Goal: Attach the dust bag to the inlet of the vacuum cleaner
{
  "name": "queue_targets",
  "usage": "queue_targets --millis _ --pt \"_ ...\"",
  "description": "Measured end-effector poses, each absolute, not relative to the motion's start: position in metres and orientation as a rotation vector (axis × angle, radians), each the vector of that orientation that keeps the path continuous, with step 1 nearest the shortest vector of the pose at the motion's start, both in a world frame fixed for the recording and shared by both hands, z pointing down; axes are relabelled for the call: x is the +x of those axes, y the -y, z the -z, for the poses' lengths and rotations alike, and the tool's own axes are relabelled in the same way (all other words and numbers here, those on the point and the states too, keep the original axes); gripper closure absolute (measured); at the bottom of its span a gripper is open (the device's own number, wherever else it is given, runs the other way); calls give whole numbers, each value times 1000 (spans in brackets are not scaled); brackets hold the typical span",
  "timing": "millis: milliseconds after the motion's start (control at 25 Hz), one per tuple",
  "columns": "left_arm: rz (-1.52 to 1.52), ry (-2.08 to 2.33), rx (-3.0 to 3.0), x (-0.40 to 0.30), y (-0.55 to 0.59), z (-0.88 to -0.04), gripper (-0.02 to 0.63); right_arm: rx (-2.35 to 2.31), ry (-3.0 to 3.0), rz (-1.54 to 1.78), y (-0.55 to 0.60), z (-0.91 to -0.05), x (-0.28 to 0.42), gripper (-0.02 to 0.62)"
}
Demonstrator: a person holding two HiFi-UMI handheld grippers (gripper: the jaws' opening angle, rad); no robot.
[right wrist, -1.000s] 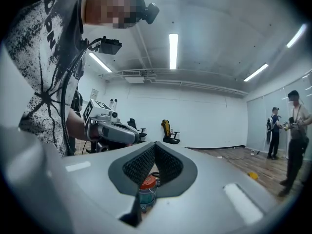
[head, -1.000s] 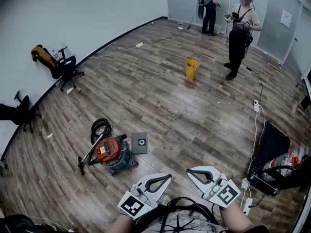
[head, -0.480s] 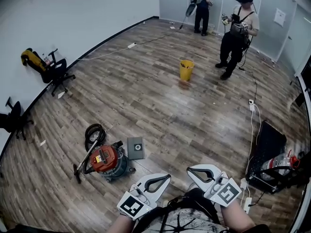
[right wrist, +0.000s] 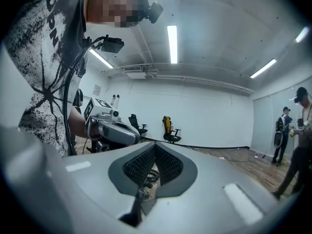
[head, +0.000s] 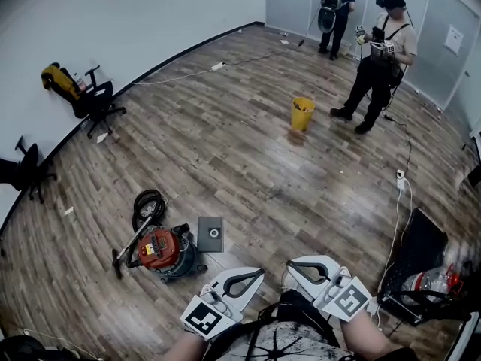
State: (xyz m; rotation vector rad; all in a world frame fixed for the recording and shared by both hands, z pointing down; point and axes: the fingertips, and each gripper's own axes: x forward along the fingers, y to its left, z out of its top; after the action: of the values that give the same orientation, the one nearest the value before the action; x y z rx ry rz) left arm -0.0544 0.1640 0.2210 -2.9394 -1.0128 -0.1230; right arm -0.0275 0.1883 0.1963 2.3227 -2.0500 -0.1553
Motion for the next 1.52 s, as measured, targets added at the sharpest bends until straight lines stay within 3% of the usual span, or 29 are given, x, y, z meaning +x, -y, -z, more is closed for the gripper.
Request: queue_targets --millis 560,920,1520 --pt "57 810 -3049 119 -210 -215 604 2175 2236 165 -226 -201 135 589" --pt "61 791 -3061 173 -229 -225 604 2199 2253 165 -249 -220 198 589" --pt "-19 512 -3128 232 -74 -212 604 1945 2432 169 -82 -207 247 589"
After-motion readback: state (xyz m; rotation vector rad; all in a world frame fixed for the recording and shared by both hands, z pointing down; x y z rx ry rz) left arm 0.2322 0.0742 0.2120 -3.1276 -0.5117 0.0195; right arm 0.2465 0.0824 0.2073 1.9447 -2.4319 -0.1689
